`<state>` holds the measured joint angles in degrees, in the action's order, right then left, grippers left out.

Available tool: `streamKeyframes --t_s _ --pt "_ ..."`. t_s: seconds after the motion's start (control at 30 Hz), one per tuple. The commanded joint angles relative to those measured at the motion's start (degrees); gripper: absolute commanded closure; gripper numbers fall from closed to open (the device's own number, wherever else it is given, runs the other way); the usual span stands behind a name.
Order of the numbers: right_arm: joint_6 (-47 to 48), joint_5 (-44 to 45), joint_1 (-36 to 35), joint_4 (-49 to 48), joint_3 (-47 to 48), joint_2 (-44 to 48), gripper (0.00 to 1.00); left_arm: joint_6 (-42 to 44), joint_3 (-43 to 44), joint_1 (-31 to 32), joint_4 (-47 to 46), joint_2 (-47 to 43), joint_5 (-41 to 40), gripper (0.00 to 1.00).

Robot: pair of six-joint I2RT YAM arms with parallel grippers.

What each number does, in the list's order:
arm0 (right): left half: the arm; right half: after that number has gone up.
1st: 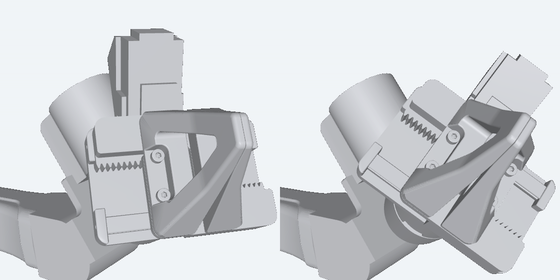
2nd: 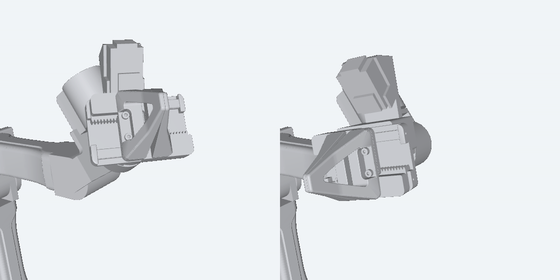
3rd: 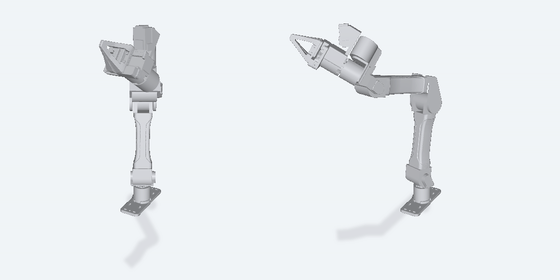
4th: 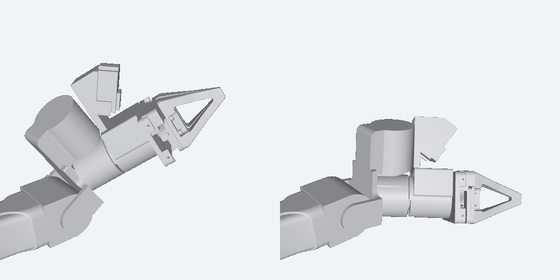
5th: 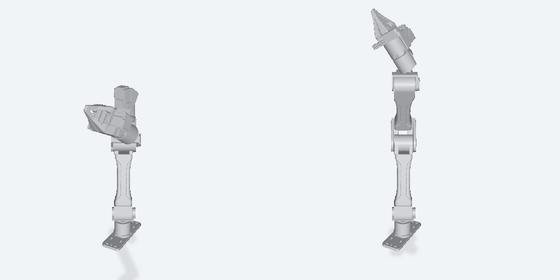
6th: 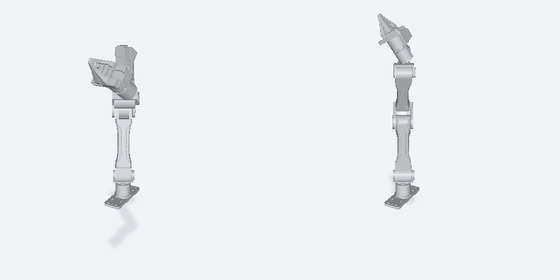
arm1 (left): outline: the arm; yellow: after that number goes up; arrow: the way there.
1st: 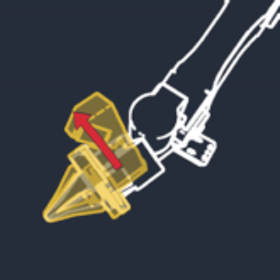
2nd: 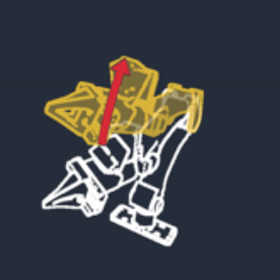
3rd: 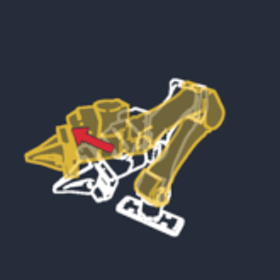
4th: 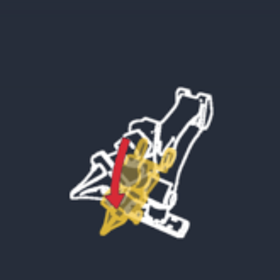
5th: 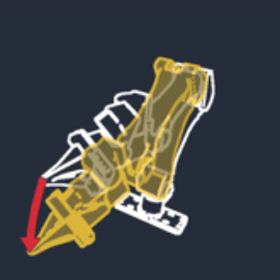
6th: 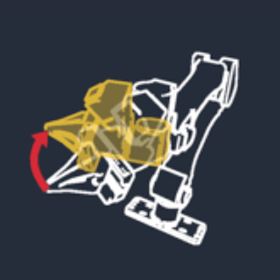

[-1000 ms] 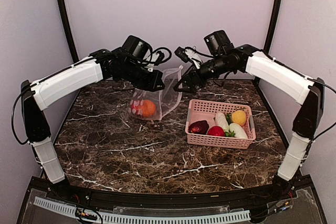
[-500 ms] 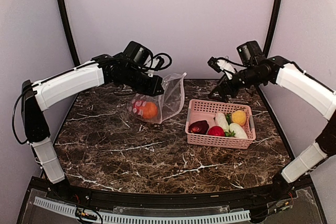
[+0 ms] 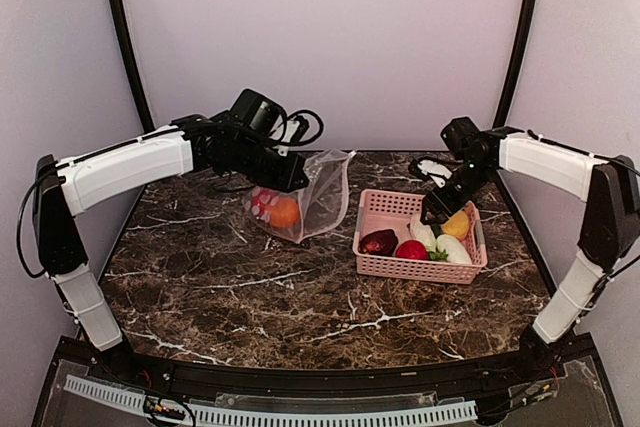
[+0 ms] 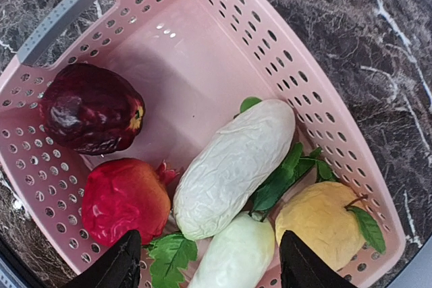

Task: Place the food in the zip-top bag and seal the zipper
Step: Pick up the fake vegetable from the bin.

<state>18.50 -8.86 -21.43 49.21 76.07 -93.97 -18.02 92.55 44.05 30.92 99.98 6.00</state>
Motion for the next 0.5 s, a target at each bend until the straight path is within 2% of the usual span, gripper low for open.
streamKeyframes --t_s 0.0,0.47 --pt "-2.26 -0.96 0.08 3.07 3.43 -3.77 0.34 0.57 -2.58 0.2 -2.27 -4.77 0.48 0.99" --pt "-3.95 -3.0 0.63 4.18 6.42 -11.73 0.4 2.32 -2.84 0.19 -0.55 -5.94 -1.28 0.99"
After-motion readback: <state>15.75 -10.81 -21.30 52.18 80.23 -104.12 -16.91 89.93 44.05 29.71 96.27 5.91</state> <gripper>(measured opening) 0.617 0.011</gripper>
